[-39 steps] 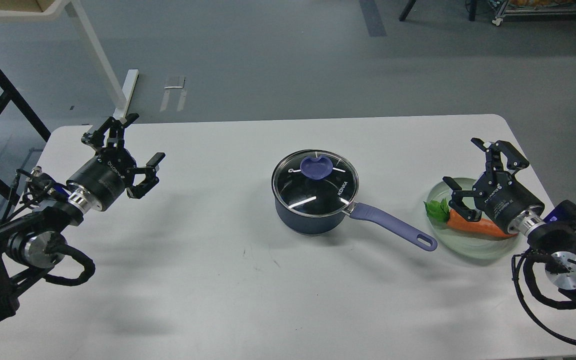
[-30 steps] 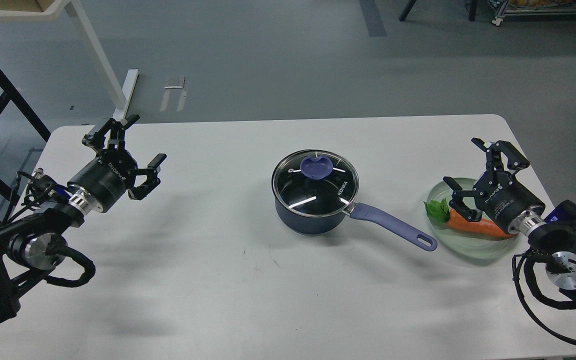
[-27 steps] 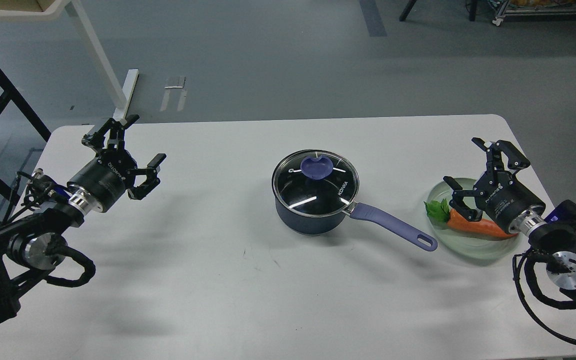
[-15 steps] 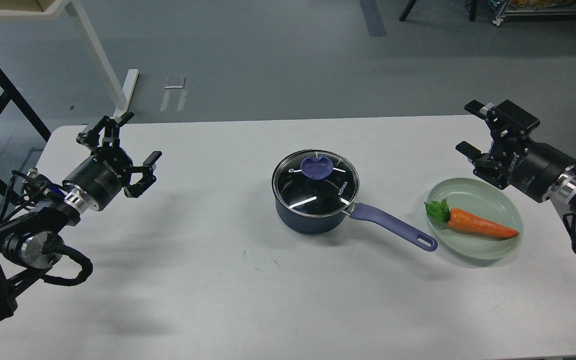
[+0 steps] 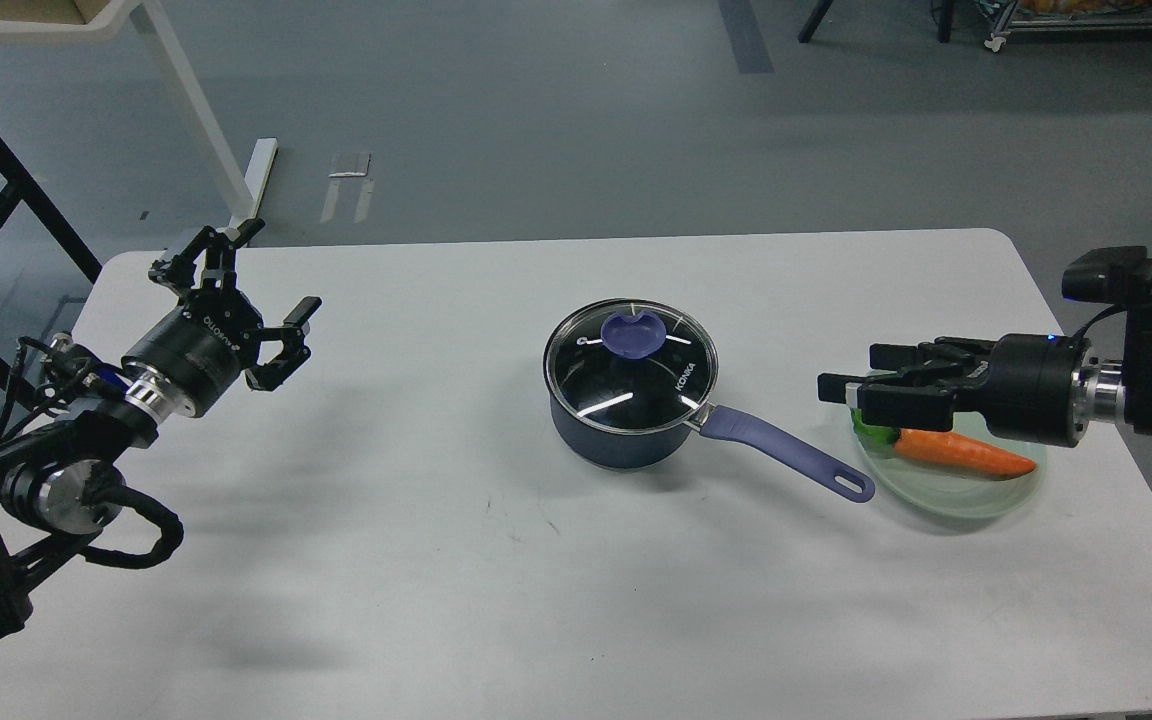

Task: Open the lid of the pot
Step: 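Grasp the purple pan handle with the right gripper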

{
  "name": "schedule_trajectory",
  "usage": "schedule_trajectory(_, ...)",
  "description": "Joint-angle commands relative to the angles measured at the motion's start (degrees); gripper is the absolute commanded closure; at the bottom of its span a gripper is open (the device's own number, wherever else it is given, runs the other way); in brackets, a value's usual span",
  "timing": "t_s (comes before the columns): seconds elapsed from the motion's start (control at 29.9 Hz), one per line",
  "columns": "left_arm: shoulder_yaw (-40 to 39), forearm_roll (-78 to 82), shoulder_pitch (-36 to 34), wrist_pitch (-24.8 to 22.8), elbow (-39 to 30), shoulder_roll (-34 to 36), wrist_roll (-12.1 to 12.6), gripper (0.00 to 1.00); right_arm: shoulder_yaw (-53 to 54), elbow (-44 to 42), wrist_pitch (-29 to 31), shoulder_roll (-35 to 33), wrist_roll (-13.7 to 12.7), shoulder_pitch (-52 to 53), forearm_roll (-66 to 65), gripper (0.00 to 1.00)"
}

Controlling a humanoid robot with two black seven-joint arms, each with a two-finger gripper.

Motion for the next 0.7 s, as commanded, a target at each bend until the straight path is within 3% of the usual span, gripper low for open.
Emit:
schedule_trajectory(0.0,-0.4,0.0,0.0,0.0,0.0,0.0,0.0,0.01,-8.1,-0.2,-0.6,3.6,0.0,7.5,-2.2,0.0)
schedule_trajectory(0.17,-0.5,0.0,0.0,0.0,0.1,0.0,0.0,0.01,-17.4,-1.0,-1.0,10.8,0.0,15.1,-2.9,0.01)
schedule_trajectory(0.37,-1.1,0.0,0.0,0.0,0.0,0.4,0.0,0.01,-22.6,-6.7,-5.9,16.7,0.0,15.8,-5.3,0.01)
schedule_trajectory(0.67,-1.1,0.0,0.0,0.2,0.0,0.4,0.0,0.01,-28.1,-9.0,-9.2,18.3,0.0,15.5,-7.4,0.08)
